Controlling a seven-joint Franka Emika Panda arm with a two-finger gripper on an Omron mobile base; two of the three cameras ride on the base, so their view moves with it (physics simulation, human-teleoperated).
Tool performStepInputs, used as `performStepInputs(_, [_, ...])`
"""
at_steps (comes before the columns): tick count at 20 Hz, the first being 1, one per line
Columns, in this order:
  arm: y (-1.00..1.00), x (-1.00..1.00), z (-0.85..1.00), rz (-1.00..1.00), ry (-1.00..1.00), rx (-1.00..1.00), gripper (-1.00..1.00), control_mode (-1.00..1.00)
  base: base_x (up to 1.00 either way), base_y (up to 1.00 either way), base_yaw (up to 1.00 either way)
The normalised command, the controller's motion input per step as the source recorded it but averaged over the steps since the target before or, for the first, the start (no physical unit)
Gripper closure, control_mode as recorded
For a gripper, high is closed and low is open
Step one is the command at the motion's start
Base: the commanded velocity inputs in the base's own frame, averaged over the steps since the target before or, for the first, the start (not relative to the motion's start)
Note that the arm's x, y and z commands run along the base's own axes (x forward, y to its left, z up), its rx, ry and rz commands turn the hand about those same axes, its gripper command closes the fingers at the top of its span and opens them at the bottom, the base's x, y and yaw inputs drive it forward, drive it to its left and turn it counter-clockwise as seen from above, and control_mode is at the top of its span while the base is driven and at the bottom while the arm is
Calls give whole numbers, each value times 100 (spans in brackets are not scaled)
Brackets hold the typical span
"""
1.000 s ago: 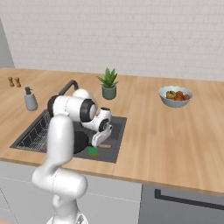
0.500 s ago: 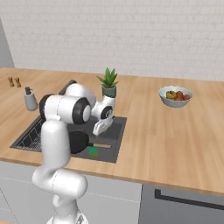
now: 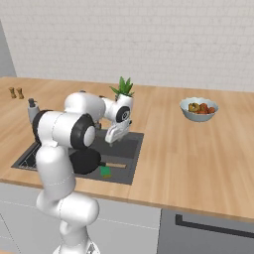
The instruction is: Pick the pan and sponge and place them into the sink. Then turn on the water.
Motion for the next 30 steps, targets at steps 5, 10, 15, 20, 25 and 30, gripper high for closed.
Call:
performStepInputs(5, [0, -15, 67, -5, 7, 0, -100, -100, 0, 0, 0])
performStepInputs(10, [0, 0, 6, 0, 3, -1, -100, -100, 0, 0, 0])
performStepInputs(15, [15, -1, 0, -12, -1, 0, -100, -100, 0, 0, 0])
performStepInputs(20, [44, -3, 0, -53, -7, 8, -100, -100, 0, 0, 0])
performStepInputs(25, [44, 0, 3, -62, -4, 15, -100, -100, 0, 0, 0])
performStepInputs(30, [10, 0, 0, -56, 4, 2, -100, -100, 0, 0, 0])
